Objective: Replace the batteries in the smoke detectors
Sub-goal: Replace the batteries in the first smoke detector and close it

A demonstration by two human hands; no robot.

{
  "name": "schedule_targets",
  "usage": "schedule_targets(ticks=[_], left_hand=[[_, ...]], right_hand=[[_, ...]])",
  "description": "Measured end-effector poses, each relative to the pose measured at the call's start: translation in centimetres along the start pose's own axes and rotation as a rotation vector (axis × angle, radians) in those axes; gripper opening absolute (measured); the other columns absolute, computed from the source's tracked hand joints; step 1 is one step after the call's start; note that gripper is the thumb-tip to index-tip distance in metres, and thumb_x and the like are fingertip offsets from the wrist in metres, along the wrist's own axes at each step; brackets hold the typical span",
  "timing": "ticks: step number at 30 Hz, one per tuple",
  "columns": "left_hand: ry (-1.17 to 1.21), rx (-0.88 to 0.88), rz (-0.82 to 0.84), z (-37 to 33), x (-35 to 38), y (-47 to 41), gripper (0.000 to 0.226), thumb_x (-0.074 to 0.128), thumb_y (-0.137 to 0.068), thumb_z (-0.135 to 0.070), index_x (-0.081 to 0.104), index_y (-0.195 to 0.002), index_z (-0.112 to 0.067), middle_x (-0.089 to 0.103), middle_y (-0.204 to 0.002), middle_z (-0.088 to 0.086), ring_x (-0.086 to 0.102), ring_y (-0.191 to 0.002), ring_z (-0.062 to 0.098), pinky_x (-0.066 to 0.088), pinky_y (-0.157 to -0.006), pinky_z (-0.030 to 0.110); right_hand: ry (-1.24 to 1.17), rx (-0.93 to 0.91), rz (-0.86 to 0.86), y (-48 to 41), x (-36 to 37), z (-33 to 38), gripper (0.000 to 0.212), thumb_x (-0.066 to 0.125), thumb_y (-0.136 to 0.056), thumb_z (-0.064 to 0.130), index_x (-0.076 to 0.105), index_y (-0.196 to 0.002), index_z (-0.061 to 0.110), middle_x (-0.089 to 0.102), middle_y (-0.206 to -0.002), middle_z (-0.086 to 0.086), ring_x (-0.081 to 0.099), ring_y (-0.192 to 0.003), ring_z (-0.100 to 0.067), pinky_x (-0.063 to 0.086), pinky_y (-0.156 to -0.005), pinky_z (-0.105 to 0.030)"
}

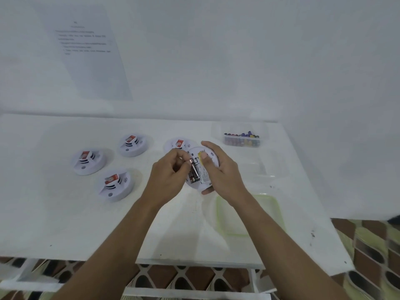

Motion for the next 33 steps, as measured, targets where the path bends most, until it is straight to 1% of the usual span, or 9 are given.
schedule_targets(ticks=[2, 5, 10, 15, 18, 20, 23, 29, 33], left_hand=[[0.024, 0.012, 0.016, -1.0, 1.3, -0.5, 0.012, 0.061, -0.091, -0.015, 0.055, -0.083, -0.022, 0.058, -0.066, 0.001, 0.046, -0.058, 0.008, 0.04, -0.057, 0.017], [0.068, 0.036, 0.038, -2.6, 3.6, -1.3, 0.02, 0.07, -0.088, -0.023, 0.051, -0.085, -0.021, 0.063, -0.075, -0.001, 0.055, -0.064, 0.009, 0.045, -0.058, 0.017], [0.055, 0.042, -0.065, -4.3, 6.6, -3.5, 0.023, 0.072, -0.087, -0.023, 0.05, -0.08, -0.02, 0.056, -0.066, -0.008, 0.051, -0.057, 0.002, 0.041, -0.055, 0.013], [0.297, -0.046, -0.087, -4.2, 9.7, -6.0, 0.016, 0.067, -0.089, -0.013, 0.052, -0.088, -0.02, 0.066, -0.084, 0.011, 0.066, -0.076, 0.025, 0.055, -0.07, 0.039], [0.26, -0.056, -0.076, -4.5, 11.3, -7.4, 0.017, 0.067, -0.088, -0.015, 0.055, -0.094, -0.025, 0.07, -0.082, 0.003, 0.069, -0.077, 0.022, 0.057, -0.074, 0.045], [0.171, -0.026, 0.01, -4.9, 13.1, -8.2, 0.016, 0.068, -0.087, -0.019, 0.056, -0.092, -0.029, 0.072, -0.078, -0.004, 0.069, -0.075, 0.02, 0.057, -0.073, 0.04], [-0.036, 0.032, 0.242, -5.6, 17.1, -8.5, 0.011, 0.069, -0.087, -0.021, 0.059, -0.088, -0.022, 0.073, -0.074, -0.007, 0.068, -0.069, 0.011, 0.052, -0.063, 0.022], [-0.376, -0.075, 0.552, -3.2, 23.7, -8.7, 0.015, 0.072, -0.087, -0.029, 0.058, -0.086, -0.022, 0.072, -0.08, -0.003, 0.068, -0.071, 0.012, 0.051, -0.058, 0.021], [-0.455, -0.13, 0.615, -2.7, 25.5, -8.6, 0.021, 0.071, -0.087, -0.03, 0.058, -0.09, -0.015, 0.066, -0.082, -0.002, 0.072, -0.068, 0.016, 0.046, -0.055, 0.023]], right_hand=[[-0.025, 0.007, -0.015, -0.4, -1.6, -0.1, 0.034, 0.054, -0.101, 0.042, 0.055, -0.135, 0.037, 0.066, -0.116, 0.009, 0.074, -0.085, -0.016, 0.062, -0.053, -0.041], [-0.037, 0.008, -0.04, -1.4, -4.3, -0.3, 0.035, 0.053, -0.101, 0.042, 0.055, -0.136, 0.038, 0.066, -0.116, 0.008, 0.074, -0.086, -0.016, 0.062, -0.053, -0.039], [-0.036, 0.006, -0.056, -2.9, -8.4, -0.5, 0.035, 0.053, -0.101, 0.042, 0.054, -0.136, 0.038, 0.062, -0.123, 0.009, 0.072, -0.092, -0.016, 0.062, -0.054, -0.039], [-0.064, 0.02, -0.191, -4.8, -13.8, -1.1, 0.032, 0.052, -0.102, 0.041, 0.054, -0.134, 0.036, 0.064, -0.119, 0.005, 0.072, -0.091, -0.013, 0.061, -0.052, -0.036], [-0.084, 0.018, -0.318, -5.8, -17.7, -1.6, 0.031, 0.05, -0.103, 0.038, 0.054, -0.133, 0.033, 0.065, -0.111, 0.009, 0.072, -0.079, -0.005, 0.06, -0.05, -0.035], [-0.095, 0.019, -0.361, -6.1, -19.8, -1.9, 0.033, 0.05, -0.104, 0.038, 0.053, -0.135, 0.032, 0.065, -0.108, 0.014, 0.071, -0.077, -0.002, 0.06, -0.051, -0.035], [-0.104, 0.029, -0.386, -6.4, -22.2, -2.4, 0.032, 0.05, -0.103, 0.04, 0.054, -0.135, 0.033, 0.064, -0.108, 0.017, 0.07, -0.083, -0.005, 0.06, -0.052, -0.035], [-0.106, 0.051, -0.403, -6.8, -24.8, -3.5, 0.03, 0.05, -0.104, 0.039, 0.055, -0.133, 0.033, 0.064, -0.106, 0.019, 0.069, -0.09, -0.009, 0.06, -0.052, -0.035], [-0.112, 0.085, -0.419, -6.8, -25.8, -4.4, 0.03, 0.049, -0.104, 0.037, 0.055, -0.133, 0.032, 0.062, -0.104, 0.02, 0.068, -0.086, -0.006, 0.06, -0.053, -0.036]])
Point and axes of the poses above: each hand's wrist, its own y-axis away from the middle knuckle, its own x-axis out of the palm, z = x × y, the point moved 10 cm from there along -y, towards the middle knuckle
